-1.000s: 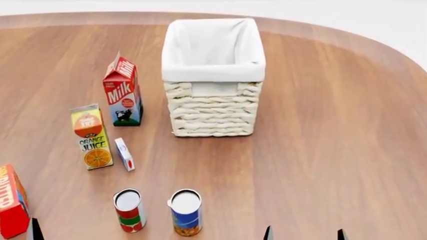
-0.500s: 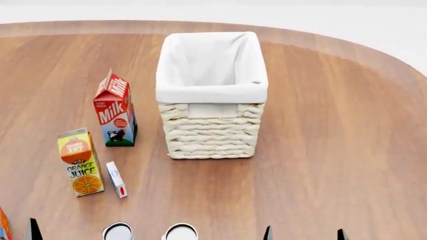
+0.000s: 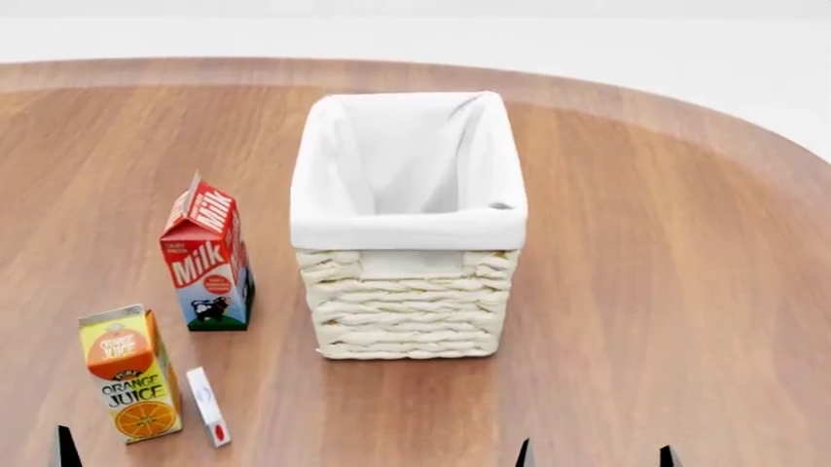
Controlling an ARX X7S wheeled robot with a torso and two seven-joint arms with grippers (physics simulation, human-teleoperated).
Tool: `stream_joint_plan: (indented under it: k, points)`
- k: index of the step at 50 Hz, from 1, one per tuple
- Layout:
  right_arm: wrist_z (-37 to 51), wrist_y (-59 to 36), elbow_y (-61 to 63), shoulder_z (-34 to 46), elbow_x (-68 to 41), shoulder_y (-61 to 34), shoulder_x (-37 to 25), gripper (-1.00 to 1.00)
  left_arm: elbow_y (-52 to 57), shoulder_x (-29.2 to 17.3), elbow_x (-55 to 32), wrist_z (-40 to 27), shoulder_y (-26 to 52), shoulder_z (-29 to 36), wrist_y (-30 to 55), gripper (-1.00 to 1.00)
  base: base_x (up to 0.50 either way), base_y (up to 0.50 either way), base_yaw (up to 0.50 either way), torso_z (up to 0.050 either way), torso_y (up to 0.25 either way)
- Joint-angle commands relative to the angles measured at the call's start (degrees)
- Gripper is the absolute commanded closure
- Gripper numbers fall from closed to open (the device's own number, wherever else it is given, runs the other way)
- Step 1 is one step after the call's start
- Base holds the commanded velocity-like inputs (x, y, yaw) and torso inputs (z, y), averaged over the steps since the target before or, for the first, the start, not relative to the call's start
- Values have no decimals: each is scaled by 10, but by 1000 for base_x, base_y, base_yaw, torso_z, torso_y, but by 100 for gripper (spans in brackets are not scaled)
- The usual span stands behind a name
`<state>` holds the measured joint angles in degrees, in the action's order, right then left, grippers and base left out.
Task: Pick up the alphabet soup, and put it in the basket.
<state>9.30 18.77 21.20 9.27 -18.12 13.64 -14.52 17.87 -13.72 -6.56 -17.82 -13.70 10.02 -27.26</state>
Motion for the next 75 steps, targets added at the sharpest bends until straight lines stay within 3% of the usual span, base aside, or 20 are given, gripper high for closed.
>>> stream_joint_plan:
  k: [1, 52, 75]
  points:
    - [3, 1, 0, 1, -5, 0, -2, -100, 1, -2, 1, -4, 0, 3, -1, -100, 246, 0, 0, 0, 0]
    - [9, 13, -5, 13, -10, -3, -11, -100, -7, -14, -7, -15, 5, 11, -12, -100, 241, -33, 0, 0, 0]
    - [-9, 25, -11, 30, -2, -1, -27, -100, -5, -19, -6, -22, 2, 14, -14, -100, 0, 0, 0, 0, 0]
